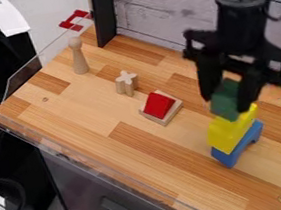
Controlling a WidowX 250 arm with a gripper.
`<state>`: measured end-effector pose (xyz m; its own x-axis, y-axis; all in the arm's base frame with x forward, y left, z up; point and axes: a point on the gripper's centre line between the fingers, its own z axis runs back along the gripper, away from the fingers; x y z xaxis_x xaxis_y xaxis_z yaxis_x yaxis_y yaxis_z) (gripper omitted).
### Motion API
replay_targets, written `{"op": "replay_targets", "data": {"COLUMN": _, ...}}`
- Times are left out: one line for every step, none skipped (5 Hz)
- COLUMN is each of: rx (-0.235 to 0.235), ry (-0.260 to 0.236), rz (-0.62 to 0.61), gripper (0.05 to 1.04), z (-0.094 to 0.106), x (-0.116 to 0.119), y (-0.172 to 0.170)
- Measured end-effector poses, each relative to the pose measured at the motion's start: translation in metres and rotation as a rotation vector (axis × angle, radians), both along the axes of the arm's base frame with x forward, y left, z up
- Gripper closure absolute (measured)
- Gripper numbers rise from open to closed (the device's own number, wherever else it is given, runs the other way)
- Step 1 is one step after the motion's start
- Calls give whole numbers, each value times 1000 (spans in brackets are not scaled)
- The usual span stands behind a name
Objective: Put the green cube on top of the plus
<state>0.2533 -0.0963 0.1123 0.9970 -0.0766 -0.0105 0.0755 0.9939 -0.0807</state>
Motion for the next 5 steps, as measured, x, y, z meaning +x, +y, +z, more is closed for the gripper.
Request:
{"op": "replay_targets", "data": {"rx": -1, "ry": -51, "rz": 76, "gripper": 537, "z": 13, "x": 10, "y": 35}}
{"op": "replay_targets", "data": {"rx": 28, "ry": -23, "rz": 125, "gripper": 537, "z": 4, "x": 14, "y": 73}}
{"op": "replay_targets", "data": {"rx": 45, "ry": -25, "rz": 113, "gripper": 537, "z": -4, "x": 20, "y": 96}}
{"op": "replay_targets", "data": {"rx": 56, "ry": -38, "rz": 107, "gripper": 537, "z": -10, "x": 20, "y": 113}}
{"op": "replay_targets", "data": {"rx": 41, "ry": -36, "rz": 111, "gripper": 537, "z": -17, "x": 22, "y": 126}}
